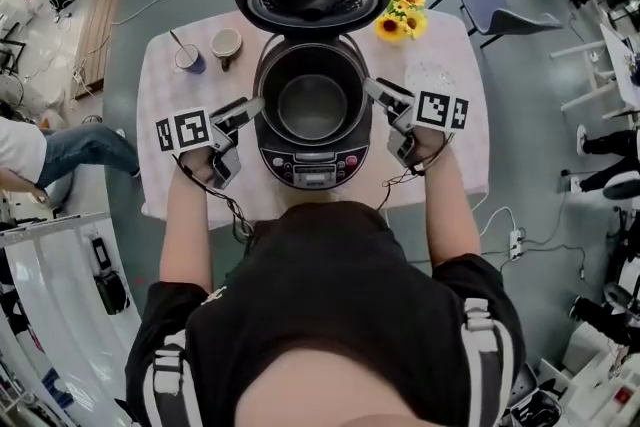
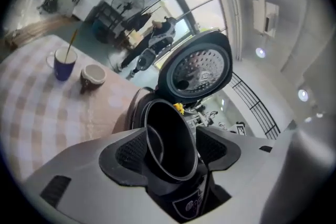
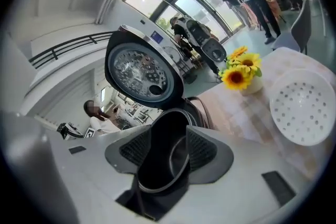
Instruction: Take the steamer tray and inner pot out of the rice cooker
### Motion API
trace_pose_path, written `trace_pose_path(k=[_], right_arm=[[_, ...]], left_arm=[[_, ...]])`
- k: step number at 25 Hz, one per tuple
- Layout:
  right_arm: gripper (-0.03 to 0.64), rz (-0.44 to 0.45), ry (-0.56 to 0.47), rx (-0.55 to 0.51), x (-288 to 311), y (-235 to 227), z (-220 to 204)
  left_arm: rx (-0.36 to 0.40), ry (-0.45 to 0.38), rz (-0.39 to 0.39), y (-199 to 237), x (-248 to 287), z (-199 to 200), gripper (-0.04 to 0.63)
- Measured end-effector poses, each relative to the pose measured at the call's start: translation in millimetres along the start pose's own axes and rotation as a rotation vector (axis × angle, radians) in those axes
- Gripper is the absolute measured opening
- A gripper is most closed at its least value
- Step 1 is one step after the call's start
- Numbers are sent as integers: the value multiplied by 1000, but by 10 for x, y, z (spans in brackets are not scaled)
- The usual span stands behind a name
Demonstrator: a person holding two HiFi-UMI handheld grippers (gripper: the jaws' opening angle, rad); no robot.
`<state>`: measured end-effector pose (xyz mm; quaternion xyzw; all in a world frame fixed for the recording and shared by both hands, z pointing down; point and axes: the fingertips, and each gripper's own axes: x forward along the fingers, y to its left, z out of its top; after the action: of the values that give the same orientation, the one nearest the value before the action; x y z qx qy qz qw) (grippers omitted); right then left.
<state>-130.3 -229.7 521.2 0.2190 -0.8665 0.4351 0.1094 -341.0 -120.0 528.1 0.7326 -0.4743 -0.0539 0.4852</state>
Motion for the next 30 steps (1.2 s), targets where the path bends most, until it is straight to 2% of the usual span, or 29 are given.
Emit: trace_pose_path(k=[5, 7, 12, 15, 19, 26, 28, 30], right_arm=[[187, 42, 53, 174, 108, -209, -178], [187, 66, 63, 232, 100, -284, -209], [187, 119, 82, 295, 162, -379, -213], [187, 147, 90, 310, 209, -348, -219], [187, 140, 107, 290, 257, -353, -214], [179, 47, 151, 249, 259, -385, -232], [157, -2, 177, 228, 262, -389, -267], [87, -36, 197, 215, 297, -372, -309]], left_arm=[[-149, 67, 25, 266, 160, -139, 263], [-205, 64, 11, 296, 168, -145, 233], [-336, 63, -55, 328, 173, -65, 222], [-347, 74, -70, 324, 209, -56, 218], [-345, 99, -86, 301, 276, -59, 218], [-323, 152, -77, 215, 340, -109, 193], [-327, 150, -64, 233, 337, -112, 182], [-330, 148, -39, 285, 325, -112, 151]])
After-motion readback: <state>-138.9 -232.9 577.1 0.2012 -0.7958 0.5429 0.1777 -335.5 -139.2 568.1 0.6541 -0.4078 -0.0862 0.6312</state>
